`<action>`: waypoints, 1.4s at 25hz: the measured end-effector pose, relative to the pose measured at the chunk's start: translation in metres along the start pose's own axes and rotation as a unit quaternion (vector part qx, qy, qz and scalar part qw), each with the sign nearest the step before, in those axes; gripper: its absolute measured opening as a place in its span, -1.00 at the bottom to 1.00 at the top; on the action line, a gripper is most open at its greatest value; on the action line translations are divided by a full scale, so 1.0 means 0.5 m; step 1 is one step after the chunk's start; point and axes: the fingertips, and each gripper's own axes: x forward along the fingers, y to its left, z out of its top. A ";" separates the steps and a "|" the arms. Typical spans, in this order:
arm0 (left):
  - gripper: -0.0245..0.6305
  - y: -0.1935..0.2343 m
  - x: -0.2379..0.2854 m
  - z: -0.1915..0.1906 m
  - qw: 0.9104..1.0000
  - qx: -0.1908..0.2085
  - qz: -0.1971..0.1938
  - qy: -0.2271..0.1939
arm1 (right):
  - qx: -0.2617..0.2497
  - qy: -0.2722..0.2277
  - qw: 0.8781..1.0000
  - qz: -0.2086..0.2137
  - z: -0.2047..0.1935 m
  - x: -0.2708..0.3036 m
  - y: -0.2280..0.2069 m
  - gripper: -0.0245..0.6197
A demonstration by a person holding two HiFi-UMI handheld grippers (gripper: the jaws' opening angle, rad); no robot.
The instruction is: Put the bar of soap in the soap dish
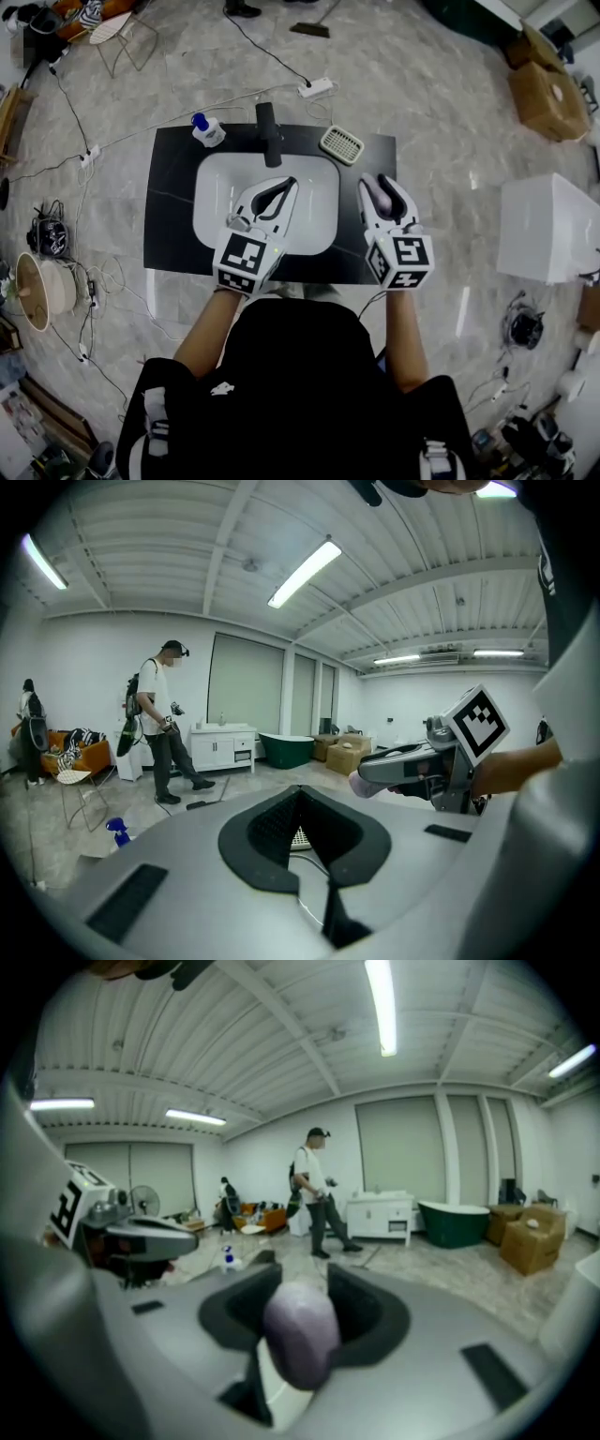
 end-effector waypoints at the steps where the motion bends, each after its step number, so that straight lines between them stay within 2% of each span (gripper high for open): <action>1: -0.85 0.001 0.012 -0.004 1.000 -0.001 0.001 0.005 | 0.003 0.006 1.000 0.003 -0.007 0.012 -0.010 -0.39; 12: -0.85 0.012 0.115 -0.084 0.998 -0.026 0.019 0.060 | 0.031 0.120 0.991 0.042 -0.180 0.143 -0.090 -0.39; 18: -0.85 0.014 0.152 -0.133 0.995 -0.041 0.025 0.085 | 0.045 0.160 0.984 0.061 -0.258 0.212 -0.111 -0.39; 23: -0.85 0.019 0.176 -0.177 0.993 -0.050 0.033 0.106 | 0.081 0.169 0.980 0.068 -0.286 0.274 -0.132 -0.39; 30: -0.85 0.030 0.181 -0.205 0.989 -0.058 0.053 0.122 | 0.189 0.159 0.966 0.075 -0.291 0.374 -0.161 -0.39; 35: -0.85 0.037 0.174 -0.229 0.987 -0.055 0.066 0.136 | 0.200 0.163 0.964 0.068 -0.300 0.439 -0.170 -0.39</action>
